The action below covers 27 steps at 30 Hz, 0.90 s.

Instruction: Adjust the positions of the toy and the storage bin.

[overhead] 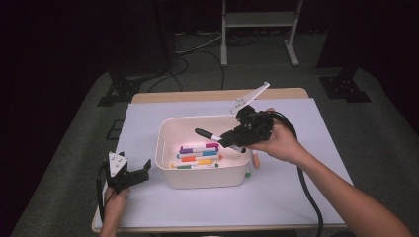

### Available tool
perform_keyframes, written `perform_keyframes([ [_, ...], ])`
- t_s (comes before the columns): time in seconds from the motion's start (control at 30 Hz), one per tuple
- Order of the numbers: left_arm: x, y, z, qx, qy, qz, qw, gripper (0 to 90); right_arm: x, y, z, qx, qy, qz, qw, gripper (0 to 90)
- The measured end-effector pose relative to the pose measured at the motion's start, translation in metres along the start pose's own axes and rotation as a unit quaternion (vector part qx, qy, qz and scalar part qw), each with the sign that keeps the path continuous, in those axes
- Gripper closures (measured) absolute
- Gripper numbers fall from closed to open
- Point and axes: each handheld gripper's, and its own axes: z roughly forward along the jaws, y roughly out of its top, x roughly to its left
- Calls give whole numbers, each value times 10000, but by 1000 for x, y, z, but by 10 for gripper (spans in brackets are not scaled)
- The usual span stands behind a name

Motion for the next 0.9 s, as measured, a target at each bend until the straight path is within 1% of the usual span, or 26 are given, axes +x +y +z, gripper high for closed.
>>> perform_keyframes([
  [0.23, 0, 0, 0, -2, -5, -1, 10000, 0, 3, 8, 16, 71, 158, -62, 9998, 760],
  [0.3, 0, 0, 0, -3, -8, 3, 10000, 0, 3, 10, 21, 111, 189, -108, 9997, 760],
  [0.33, 0, 0, 0, -6, -7, 0, 10000, 0, 4, 11, 24, 112, 215, -84, 9997, 760],
  [0.53, 0, 0, 0, -1, -9, 5, 10000, 0, 6, 14, 37, 184, 333, -150, 9992, 759],
  [0.77, 0, 0, 0, -8, -11, 6, 10000, 0, 3, 17, 59, 285, 471, -161, 9984, 759],
  [0.83, 0, 0, 0, -4, -14, 2, 10000, 0, 2, 18, 66, 344, 465, -200, 9981, 759],
  [0.9, 0, 0, 0, -7, -15, -2, 10000, 0, 0, 19, 74, 392, 513, -170, 9978, 759],
])
